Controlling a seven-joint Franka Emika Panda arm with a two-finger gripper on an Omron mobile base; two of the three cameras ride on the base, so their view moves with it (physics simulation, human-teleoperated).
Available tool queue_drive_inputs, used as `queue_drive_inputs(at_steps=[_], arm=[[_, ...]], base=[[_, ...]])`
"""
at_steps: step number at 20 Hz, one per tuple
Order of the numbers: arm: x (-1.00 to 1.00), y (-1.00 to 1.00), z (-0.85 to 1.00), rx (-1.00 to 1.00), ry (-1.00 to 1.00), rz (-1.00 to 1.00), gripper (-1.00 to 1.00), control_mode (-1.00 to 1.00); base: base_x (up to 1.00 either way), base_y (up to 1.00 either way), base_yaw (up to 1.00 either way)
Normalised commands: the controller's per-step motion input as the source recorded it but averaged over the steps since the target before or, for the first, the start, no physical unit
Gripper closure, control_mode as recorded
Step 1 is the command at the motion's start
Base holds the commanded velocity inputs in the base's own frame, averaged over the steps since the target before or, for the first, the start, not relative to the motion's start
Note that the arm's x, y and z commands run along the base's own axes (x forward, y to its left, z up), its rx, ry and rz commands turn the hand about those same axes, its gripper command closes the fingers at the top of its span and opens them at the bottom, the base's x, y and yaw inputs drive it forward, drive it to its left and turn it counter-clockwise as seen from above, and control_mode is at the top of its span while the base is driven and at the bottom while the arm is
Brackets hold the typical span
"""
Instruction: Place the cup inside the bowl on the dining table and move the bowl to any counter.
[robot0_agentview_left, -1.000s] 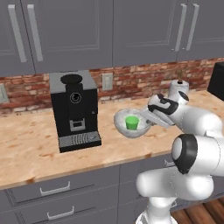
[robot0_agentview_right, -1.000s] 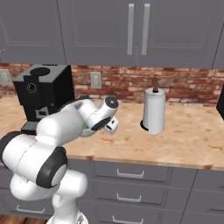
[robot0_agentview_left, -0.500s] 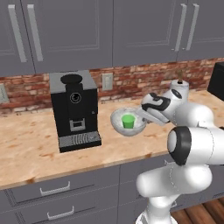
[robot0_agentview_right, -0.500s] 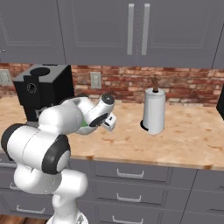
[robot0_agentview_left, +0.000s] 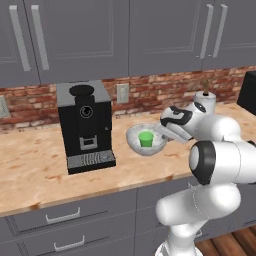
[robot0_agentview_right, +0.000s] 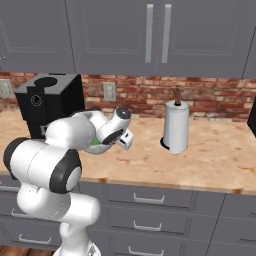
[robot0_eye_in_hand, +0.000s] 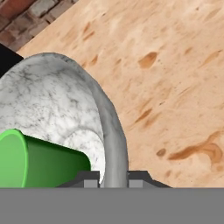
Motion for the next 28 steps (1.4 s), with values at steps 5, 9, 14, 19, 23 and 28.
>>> queue_drive_inputs(at_steps=[5,9,14,19,23,28], arm=[[0.01,0.0,-0.1,0.0,0.0,0.0,1.0,-1.0],[0.05,0.0,-0.16,-0.01,0.0,0.0,1.0,-1.0],[0.06,0.0,-0.16,-0.02,0.0,0.0,1.0,-1.0],[0.03,0.0,-0.18,-0.02,0.0,0.0,1.0,-1.0],[0.04,0.0,-0.21,-0.01,0.0,0.0,1.0,-1.0],[0.02,0.0,-0.18,0.0,0.0,0.0,1.0,-1.0]], base=[[0.0,0.0,0.0],[0.0,0.0,0.0],[0.0,0.0,0.0],[0.0,0.0,0.0],[0.0,0.0,0.0],[0.0,0.0,0.0]])
